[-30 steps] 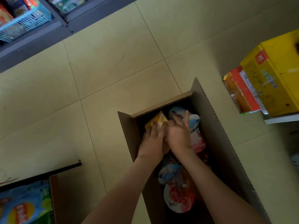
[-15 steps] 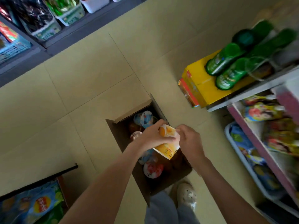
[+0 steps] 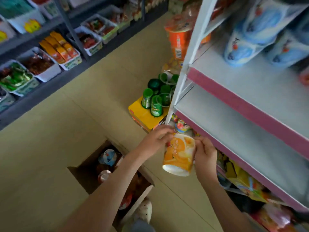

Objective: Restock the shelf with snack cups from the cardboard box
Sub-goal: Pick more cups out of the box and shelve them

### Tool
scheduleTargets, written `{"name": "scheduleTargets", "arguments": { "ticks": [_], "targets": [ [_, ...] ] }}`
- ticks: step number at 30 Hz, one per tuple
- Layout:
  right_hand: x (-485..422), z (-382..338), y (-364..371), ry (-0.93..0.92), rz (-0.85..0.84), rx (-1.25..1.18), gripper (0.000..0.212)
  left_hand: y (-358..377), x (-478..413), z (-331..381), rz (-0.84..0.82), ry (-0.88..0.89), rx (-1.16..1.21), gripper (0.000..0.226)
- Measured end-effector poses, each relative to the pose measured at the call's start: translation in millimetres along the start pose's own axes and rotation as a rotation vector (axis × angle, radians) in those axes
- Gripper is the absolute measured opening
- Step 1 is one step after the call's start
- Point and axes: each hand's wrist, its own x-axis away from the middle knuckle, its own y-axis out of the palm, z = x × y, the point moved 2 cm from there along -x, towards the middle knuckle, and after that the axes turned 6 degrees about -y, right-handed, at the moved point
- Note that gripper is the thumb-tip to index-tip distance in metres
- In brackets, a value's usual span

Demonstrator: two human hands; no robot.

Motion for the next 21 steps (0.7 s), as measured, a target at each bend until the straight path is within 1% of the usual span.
{"name": "scheduleTargets", "arguments": {
  "ticks": [2,4,6,9,11,12,13,15,17,18,21],
  "targets": [
    [2,-3,-39,0.005,0.07,-0.055,0.031,30,2,28,-0.01,0.066,-0.073,0.015],
    [6,-8,-77,0.002,0.084,-0.112,0.028,59,6,58,0.036,0.141,-0.138,0.014],
    [9,-15,-111,-0.015,0.052,-0.143,0.027,84,11,85,0.071,0.211,-0.167,0.014],
    [10,-32,-154,-0.067,0.028,-0.119,0.028,112,20,124,0.124,0.321,-0.218,0.015],
    [10,-50,-178,-0.098,-0.031,-0.128,0.017,125,29,156,0.156,0.427,-0.258,0.017],
    [10,-59,-189,-0.091,-0.064,-0.15,0.015,131,35,172,0.162,0.513,-0.276,0.019],
    [11,-68,-199,-0.076,-0.089,-0.179,0.025,137,41,187,0.162,0.612,-0.301,0.02],
    [12,-84,-216,-0.078,-0.132,-0.207,0.048,147,52,213,0.166,0.819,-0.409,0.015],
    [10,-105,-231,-0.189,-0.158,-0.197,0.062,155,58,236,0.197,1.023,-0.499,0.012],
    [8,-113,-238,-0.258,-0.141,-0.195,0.063,158,60,246,0.222,1.107,-0.504,0.012],
    [-2,-123,-263,-0.437,-0.072,-0.215,0.053,175,60,271,0.358,1.369,-0.454,0.016]
  ]
}}
